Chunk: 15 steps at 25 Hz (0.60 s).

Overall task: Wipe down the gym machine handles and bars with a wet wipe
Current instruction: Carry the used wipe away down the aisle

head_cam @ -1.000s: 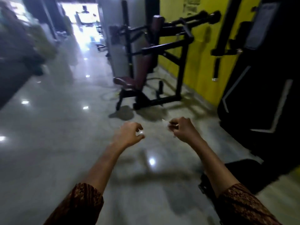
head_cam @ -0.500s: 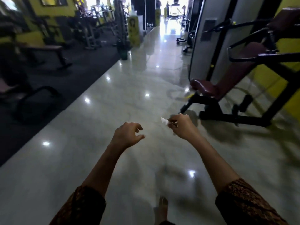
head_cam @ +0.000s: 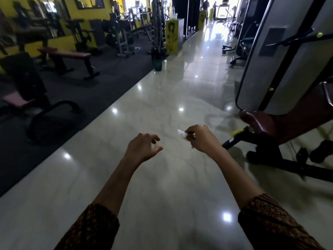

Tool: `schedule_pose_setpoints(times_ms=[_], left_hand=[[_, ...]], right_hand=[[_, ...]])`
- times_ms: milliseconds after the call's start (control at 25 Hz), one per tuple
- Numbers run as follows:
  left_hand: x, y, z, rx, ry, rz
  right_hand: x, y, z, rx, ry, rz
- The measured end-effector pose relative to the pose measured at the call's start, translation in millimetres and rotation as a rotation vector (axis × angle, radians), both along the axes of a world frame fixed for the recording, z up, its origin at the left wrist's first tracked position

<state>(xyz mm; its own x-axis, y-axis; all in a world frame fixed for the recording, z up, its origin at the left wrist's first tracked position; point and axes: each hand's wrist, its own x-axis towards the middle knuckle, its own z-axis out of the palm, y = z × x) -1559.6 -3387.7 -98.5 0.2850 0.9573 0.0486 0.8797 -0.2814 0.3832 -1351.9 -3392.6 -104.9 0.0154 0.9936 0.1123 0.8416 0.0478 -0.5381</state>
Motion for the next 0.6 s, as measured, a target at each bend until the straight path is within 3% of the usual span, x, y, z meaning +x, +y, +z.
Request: schedule_pose_setpoints(times_ms=[160,600], left_hand=[[15,90,-14,-0.052,0.026,0.033],[81,459,8,-0.001,-0.037,-0.043]], right_hand=[[13,96,-14,-0.048,0.018,0.068],[63,445,-2,0.011,-0.016,0.034]])
